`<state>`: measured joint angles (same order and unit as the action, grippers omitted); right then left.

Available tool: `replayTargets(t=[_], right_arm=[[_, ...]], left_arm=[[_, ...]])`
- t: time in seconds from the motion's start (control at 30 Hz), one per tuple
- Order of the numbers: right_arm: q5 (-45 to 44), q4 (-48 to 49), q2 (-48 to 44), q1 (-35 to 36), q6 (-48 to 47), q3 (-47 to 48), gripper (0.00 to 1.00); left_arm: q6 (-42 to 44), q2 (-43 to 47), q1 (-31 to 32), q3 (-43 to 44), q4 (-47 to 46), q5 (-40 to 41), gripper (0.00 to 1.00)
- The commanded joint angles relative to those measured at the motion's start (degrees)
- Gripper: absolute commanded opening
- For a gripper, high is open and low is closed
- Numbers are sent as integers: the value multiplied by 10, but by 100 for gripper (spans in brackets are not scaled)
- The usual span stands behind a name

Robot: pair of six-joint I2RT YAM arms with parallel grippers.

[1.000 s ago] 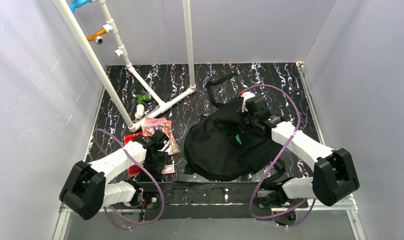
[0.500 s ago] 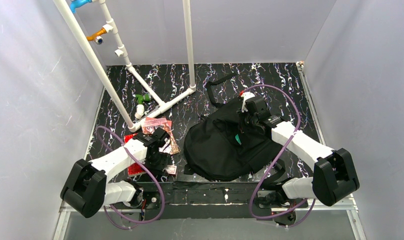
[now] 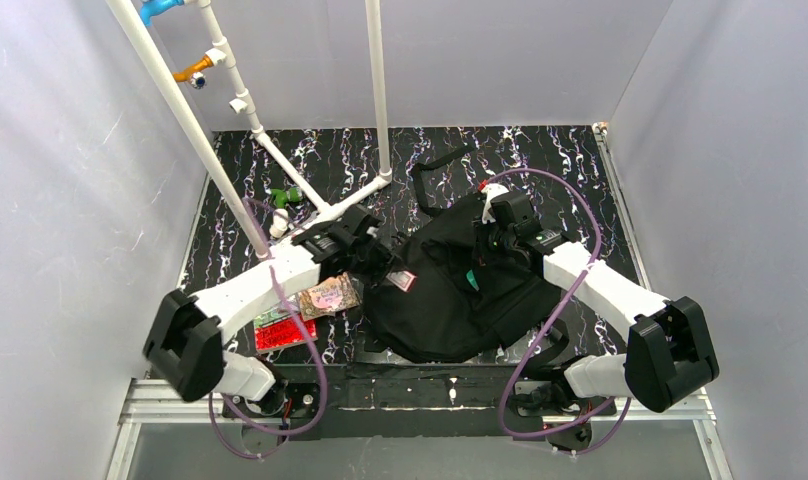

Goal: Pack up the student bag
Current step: Place the book in the student bag.

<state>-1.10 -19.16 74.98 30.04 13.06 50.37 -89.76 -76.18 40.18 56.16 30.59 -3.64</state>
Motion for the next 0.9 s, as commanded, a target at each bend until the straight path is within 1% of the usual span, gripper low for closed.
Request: replayTargets(t=[0.0, 0.07, 0.2, 0.3, 0.47, 0.63, 0.73, 0.87], right_arm=[[41, 27, -15, 0, 28, 24, 1], [46, 28, -19, -1, 36, 24, 1], [56, 26, -28, -1, 44, 26, 1], [57, 29, -27, -1, 48, 24, 1], [60, 29, -28, -1, 53, 26, 1], [51, 23, -37, -2, 52, 25, 1], [53, 17, -40, -2, 52, 24, 1], [59, 11, -46, -2, 52, 19, 1]], left_arm=[[103, -89, 36, 57, -77, -10, 34], [131, -128, 48, 69, -127, -18, 32], [146, -192, 58, 72, -242, -59, 20], [162, -219, 68, 87, -282, -57, 19], [171, -276, 86, 133, -293, -51, 19], [184, -311, 97, 168, -302, -46, 20], [205, -335, 97, 198, -292, -62, 21], [220, -383, 93, 238, -296, -112, 23]])
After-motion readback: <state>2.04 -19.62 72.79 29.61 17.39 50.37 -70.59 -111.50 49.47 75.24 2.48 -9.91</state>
